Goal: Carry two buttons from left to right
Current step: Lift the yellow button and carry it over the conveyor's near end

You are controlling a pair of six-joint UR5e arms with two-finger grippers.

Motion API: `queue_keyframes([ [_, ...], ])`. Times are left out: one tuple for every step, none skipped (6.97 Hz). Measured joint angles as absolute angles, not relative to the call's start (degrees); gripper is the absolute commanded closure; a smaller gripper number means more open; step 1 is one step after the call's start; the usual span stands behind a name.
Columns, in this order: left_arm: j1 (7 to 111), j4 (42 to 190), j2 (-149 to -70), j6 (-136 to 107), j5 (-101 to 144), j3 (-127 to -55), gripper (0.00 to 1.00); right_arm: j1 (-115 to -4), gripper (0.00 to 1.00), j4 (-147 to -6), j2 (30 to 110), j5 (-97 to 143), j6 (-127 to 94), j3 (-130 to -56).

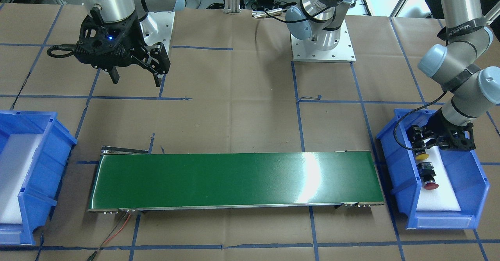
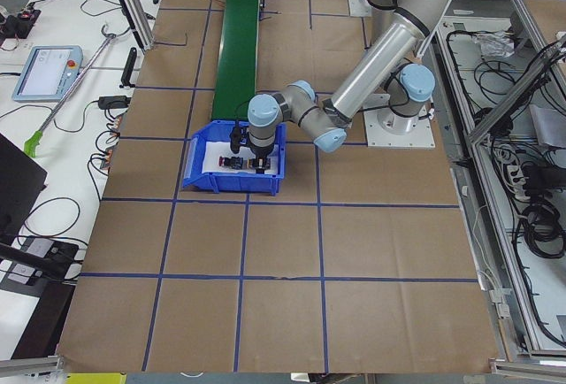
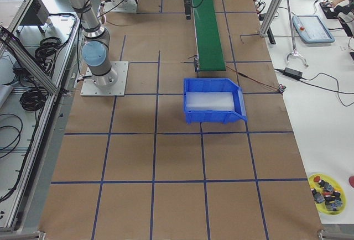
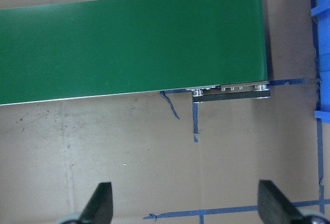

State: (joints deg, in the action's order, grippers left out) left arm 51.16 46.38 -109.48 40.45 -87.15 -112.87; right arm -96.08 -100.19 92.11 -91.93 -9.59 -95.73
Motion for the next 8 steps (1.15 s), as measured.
queue_keyframes([
  [51.3, 46.3, -109.5, 39.8, -87.1, -112.9, 0.86, -96.1, 0.00, -100.2, 92.1, -91.9, -9.6, -95.7],
  [51.4, 46.4, -109.5, 39.2, -87.0, -112.7, 0.87, -96.0, 0.00, -100.2, 92.2, -91.9, -9.5, -95.7],
  [51.4, 46.5, -109.2, 38.8, -86.9, -112.4, 0.87, -96.0, 0.00, -100.2, 92.2, -91.9, -9.5, -95.7],
  [51.4, 47.2, -108.2, 38.8, -86.9, -111.3, 0.87, -96.0, 0.00, -100.2, 92.2, -91.9, -9.5, -95.6],
  [51.4, 50.0, -106.9, 38.8, -87.0, -109.1, 0.87, -96.0, 0.00, -100.2, 92.3, -91.9, -9.5, -95.6],
  [51.4, 56.5, -105.3, 38.9, -87.1, -104.9, 0.87, -96.0, 0.00, -100.2, 92.3, -91.9, -9.5, -95.6],
  [51.5, 64.3, -104.0, 38.9, -87.2, -99.8, 0.87, -96.0, 0.00, -100.2, 92.3, -91.9, -9.6, -95.7],
  [51.7, 71.9, -103.3, 38.9, -87.2, -94.1, 0.87, -96.0, 0.00, -100.2, 92.4, -91.9, -9.6, -95.7],
])
